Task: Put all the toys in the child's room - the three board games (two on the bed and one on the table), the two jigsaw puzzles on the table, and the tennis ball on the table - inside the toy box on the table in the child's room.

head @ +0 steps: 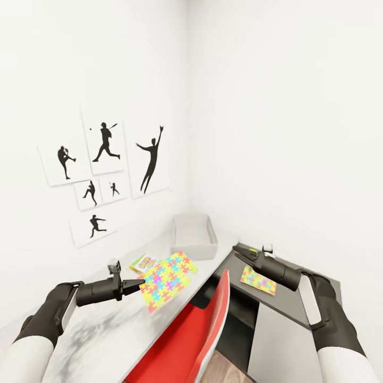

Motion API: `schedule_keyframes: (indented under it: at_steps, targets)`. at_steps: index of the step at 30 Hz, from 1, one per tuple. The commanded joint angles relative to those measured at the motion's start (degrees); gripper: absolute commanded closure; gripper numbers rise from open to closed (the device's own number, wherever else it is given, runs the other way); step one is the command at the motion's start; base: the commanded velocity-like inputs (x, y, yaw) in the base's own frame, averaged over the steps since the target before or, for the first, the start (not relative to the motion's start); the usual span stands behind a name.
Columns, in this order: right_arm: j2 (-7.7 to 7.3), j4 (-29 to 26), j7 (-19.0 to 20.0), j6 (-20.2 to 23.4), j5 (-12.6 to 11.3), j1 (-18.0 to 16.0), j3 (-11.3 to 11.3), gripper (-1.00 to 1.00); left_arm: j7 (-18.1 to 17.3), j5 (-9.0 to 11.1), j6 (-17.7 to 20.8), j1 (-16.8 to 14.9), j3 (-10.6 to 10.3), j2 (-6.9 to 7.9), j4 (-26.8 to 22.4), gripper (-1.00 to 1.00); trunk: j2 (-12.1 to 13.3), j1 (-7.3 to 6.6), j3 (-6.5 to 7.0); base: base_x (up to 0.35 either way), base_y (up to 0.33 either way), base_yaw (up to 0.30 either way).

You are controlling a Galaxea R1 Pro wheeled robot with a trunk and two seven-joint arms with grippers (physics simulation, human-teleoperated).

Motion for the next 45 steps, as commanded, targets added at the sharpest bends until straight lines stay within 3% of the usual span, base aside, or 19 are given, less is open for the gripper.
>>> schedule_keyframes:
  at_steps: [1, 11, 18, 36, 45]
  targets:
    - [-0.03, 0.0, 0.1, 0.3, -0.1, 0.0, 0.0, -1.00, -0.2, 0.0, 0.6, 0.0, 0.0, 0.00, 0.0, 1.00, 0.0, 0.05, -0.02, 0.235, -0.196, 0.000]
    - [0.07, 0.1, -0.8, 0.3, 0.4, 0.0, -0.1, -1.00, -0.3, 0.1, 0.6, 0.0, 0.0, -0.01, 0.0, 1.00, 0.0, 0.05, -0.02, 0.146, -0.253, 0.000]
    - [0.00, 0.0, -4.5, 0.3, 0.4, 0.0, 0.0, -1.00, -0.3, 0.1, 0.6, 0.0, 0.0, -0.01, 0.0, 1.00, 0.0, 0.05, -0.02, 0.079, -0.130, 0.000]
    - [0.15, -0.7, -5.5, 0.3, 0.7, 0.0, 0.5, -1.00, -0.2, 0.0, 0.6, 0.0, 0.0, -0.06, 0.0, 1.00, 0.0, 0.05, -0.06, 0.004, -0.016, 0.000]
    - [0.15, -0.7, -5.4, 0.3, 0.8, 0.0, 0.5, -1.00, -0.3, 0.0, 0.6, 0.0, 0.0, -0.01, 0.0, 1.00, 0.0, 0.05, -0.74, 0.000, 0.000, 0.000]
